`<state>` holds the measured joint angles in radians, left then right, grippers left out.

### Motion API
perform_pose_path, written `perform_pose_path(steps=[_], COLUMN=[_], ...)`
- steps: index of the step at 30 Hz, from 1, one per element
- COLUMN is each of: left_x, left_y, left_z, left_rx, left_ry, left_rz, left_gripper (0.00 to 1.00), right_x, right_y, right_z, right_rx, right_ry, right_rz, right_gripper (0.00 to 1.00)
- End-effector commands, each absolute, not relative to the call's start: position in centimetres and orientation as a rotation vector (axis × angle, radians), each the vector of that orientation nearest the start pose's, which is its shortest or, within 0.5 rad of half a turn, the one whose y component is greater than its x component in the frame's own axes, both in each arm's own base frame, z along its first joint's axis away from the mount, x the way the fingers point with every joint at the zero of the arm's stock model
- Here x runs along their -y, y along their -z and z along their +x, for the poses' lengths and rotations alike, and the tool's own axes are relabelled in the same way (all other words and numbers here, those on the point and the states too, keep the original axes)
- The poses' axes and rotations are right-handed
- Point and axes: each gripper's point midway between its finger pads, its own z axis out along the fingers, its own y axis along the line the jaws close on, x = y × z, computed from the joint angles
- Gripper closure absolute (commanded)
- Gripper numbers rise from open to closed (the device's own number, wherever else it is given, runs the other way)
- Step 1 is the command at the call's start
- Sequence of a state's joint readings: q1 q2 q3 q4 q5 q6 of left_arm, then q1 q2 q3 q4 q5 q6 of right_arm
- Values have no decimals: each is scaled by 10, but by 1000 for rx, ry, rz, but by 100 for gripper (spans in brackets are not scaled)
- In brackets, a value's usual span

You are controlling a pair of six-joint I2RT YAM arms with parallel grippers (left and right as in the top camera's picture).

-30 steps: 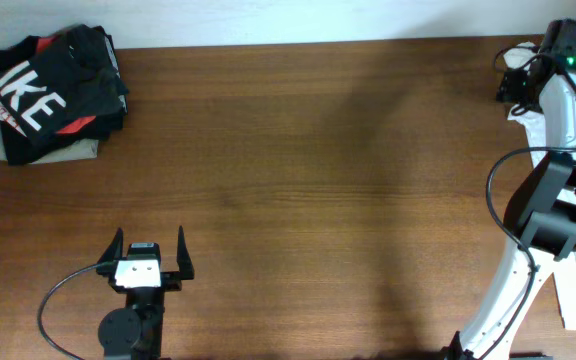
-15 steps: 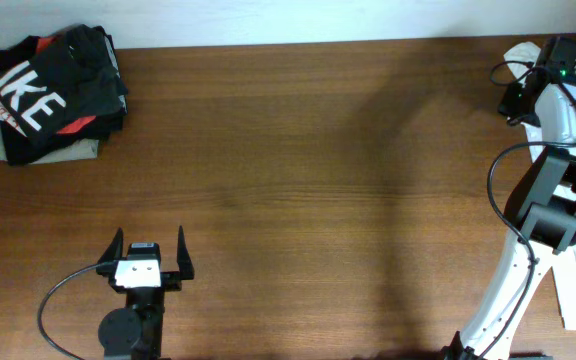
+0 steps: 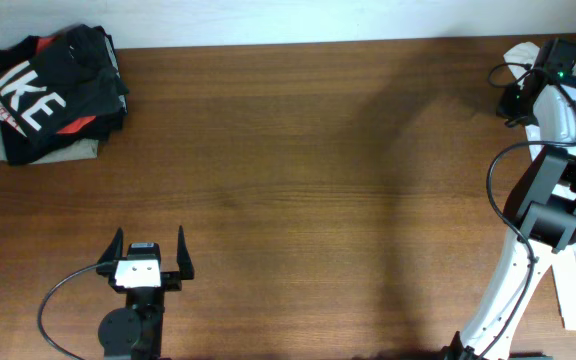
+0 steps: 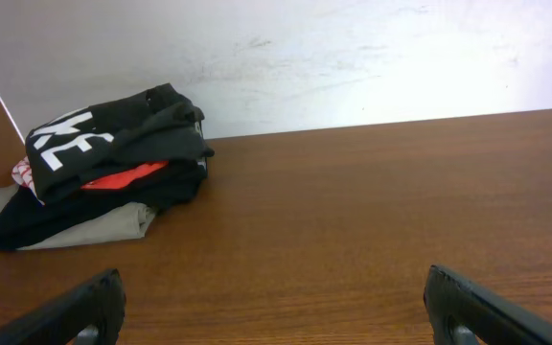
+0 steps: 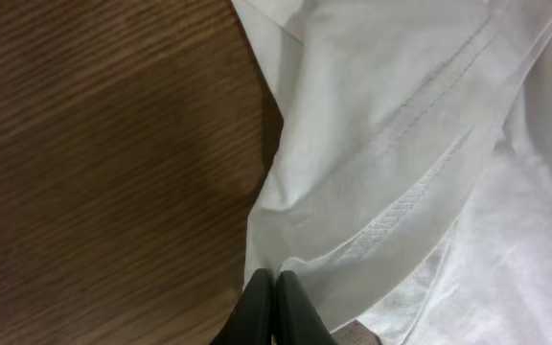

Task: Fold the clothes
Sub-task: 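Reach the right gripper to the white T-shirt and grasp it, then drag the white T-shirt with the right gripper to table center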

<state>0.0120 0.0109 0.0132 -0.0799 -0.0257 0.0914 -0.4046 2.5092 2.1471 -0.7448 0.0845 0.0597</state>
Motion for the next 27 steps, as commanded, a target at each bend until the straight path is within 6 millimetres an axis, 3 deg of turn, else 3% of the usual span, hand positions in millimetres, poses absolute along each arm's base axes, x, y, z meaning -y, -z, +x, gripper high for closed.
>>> perform_pose_path(steps=[1,3,5,7,9,11,13,14,16,17,19,21,25,27], left_x=[-4,-4,-4,-4,-4,-4,-4,-4,-4,-4,-4,-4,-4,-4], left_y=[-156,-156,-156,-156,-156,-156,-156,-156,-156,-156,-156,-156,-156,-156], left_z=[246,246,246,246,246,246,246,246,246,246,246,246,246,246], left_rx=[-1650,-1650,-1650,-1650,-1650,-1650,-1650,-1650,-1650,-1650,-1650,-1650,-1650,-1650], left_ry=[-101,-101,-101,-101,-101,-101,-101,-101,-101,-101,-101,-101,-101,-101], left_rz=[74,74,74,75,74,74,75,75,74,74,74,74,74,74], left_gripper=[1,1,1,1,1,1,1,1,1,1,1,1,1,1], right_x=[232,204,173,114,45,-37,-124,-182,-260,-304,-356,-416,-444,-442], right_y=[-51,-111,-154,-199,-226,-235,-231,-229,-227,-226,-220,-210,-205,-203], right_z=[556,571,578,583,586,584,571,556,527,503,469,418,384,374], right_rx=[-2551,-2450,-2396,-2350,-2325,-2322,-2344,-2349,-2342,-2338,-2349,-2345,-2378,-2420], right_ry=[74,-59,-120,-198,-296,-430,-547,-602,-667,-707,-766,-790,-752,-752], right_rz=[598,523,439,298,147,-28,-155,-268,-435,-537,-632,-787,-809,-806], right_gripper=[96,96,96,96,96,96,96,96,96,96,96,96,96,56])
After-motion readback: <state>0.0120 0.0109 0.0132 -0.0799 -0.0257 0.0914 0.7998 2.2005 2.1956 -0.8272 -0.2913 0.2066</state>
